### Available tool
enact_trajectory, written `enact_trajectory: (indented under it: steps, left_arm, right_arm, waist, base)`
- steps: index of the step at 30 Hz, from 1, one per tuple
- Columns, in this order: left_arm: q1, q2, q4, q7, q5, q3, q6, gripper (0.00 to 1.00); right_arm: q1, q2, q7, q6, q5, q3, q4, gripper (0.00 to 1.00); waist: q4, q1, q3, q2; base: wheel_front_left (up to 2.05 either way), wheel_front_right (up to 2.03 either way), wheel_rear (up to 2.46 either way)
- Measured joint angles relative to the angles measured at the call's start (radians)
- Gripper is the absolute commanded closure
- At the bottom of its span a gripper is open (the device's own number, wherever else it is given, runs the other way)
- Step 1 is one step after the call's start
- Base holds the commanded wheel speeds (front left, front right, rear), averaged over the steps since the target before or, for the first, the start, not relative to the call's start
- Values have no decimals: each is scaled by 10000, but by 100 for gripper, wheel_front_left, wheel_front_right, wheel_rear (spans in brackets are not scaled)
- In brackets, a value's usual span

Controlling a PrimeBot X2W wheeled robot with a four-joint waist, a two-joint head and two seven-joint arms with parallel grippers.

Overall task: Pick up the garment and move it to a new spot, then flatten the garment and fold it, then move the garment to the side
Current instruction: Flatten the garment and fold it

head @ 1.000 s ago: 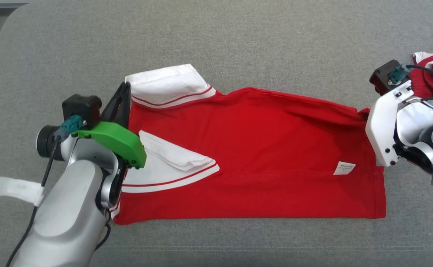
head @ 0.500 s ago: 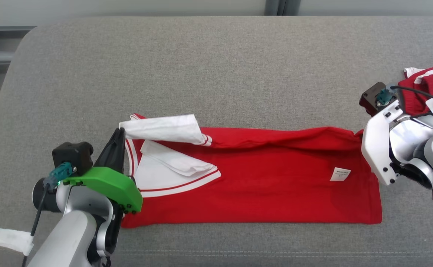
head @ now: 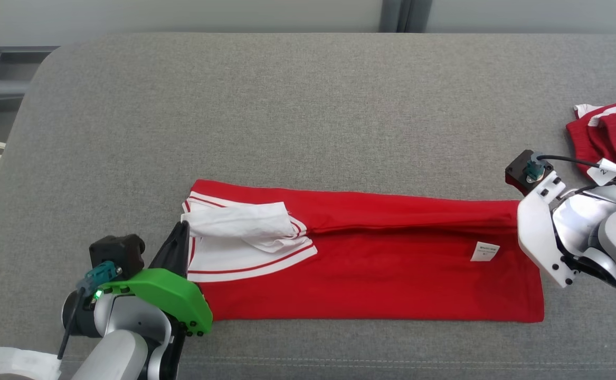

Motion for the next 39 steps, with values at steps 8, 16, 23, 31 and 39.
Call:
enact_trajectory:
  steps: [8, 16, 23, 31, 39]
  left_arm:
    - [395, -94, 102, -79, -148, -2, 73, 100]
    - [1011, -155, -130, -73, -228, -215, 190, 100]
    - [1367, -169, -48, 4, -236, -458, 240, 100]
    - [1453, -222, 631, -15, -73, -800, 182, 0]
    - [1462, -127, 951, -445, 104, -803, 238, 0]
  right_arm:
    - [-466, -387, -136, 0, -153, 982, 328, 100]
    - [-652, -303, -562, 0, 10, 1283, 759, 0]
    - [-659, -40, -1014, 0, 58, 1028, 913, 0]
    - [-257, 169, -1298, 0, -54, 510, 869, 0]
    - [472, 652, -2451, 0, -479, -932, 742, 0]
  waist:
    - [123, 0, -41, 0]
    - [252, 0, -221, 0]
    - [329, 0, -509, 0]
    - [296, 0, -760, 0]
    - [241, 0, -1047, 0]
  base:
    - [0, 0, 0]
    - [0, 0, 0]
    - [0, 0, 0]
    - [0, 0, 0]
    - [0, 0, 0]
